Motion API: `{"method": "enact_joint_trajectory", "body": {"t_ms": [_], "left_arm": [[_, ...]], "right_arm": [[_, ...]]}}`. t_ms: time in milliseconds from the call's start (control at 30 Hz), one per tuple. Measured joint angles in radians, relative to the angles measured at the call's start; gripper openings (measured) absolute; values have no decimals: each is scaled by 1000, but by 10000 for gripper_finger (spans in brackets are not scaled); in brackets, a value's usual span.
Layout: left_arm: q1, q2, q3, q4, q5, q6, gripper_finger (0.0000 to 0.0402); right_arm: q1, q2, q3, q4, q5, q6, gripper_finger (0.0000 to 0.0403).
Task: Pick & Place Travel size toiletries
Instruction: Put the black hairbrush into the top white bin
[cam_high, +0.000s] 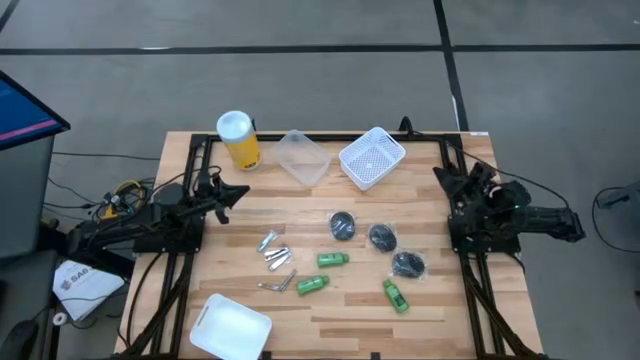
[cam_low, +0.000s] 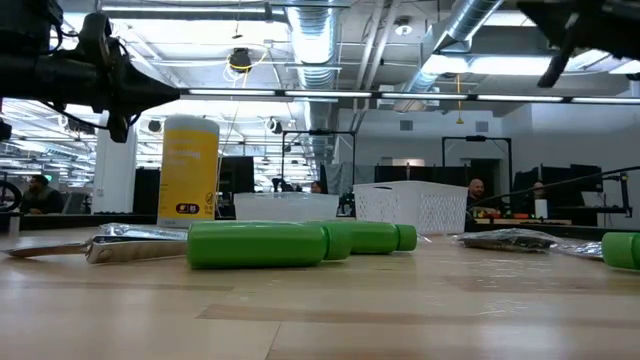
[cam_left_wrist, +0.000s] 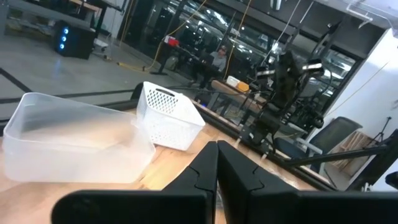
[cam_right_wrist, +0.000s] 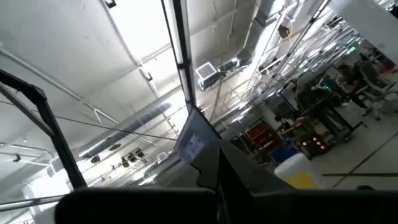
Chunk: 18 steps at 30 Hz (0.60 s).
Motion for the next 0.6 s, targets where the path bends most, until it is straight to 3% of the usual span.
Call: {"method": "enact_joint_trajectory", "body": {"t_ms": [67,167,267,467,600], "left_arm": [[0,0,0,1,0,0,1],[0,0,0,4,0,0,1],[0,0,0,5,0,0,1],[0,0,0,8,0,-1,1],[0,0,0,11,0,-1,1]], "right_arm": [[0,29,89,-125,-23,-3,0],[1,129,277,-543,-41,-2,11],[1,315,481,-920,-46,28,41],[12,695,787,-1471,-171,75,145],[60,873,876,-1660,-233,92,227]]}}
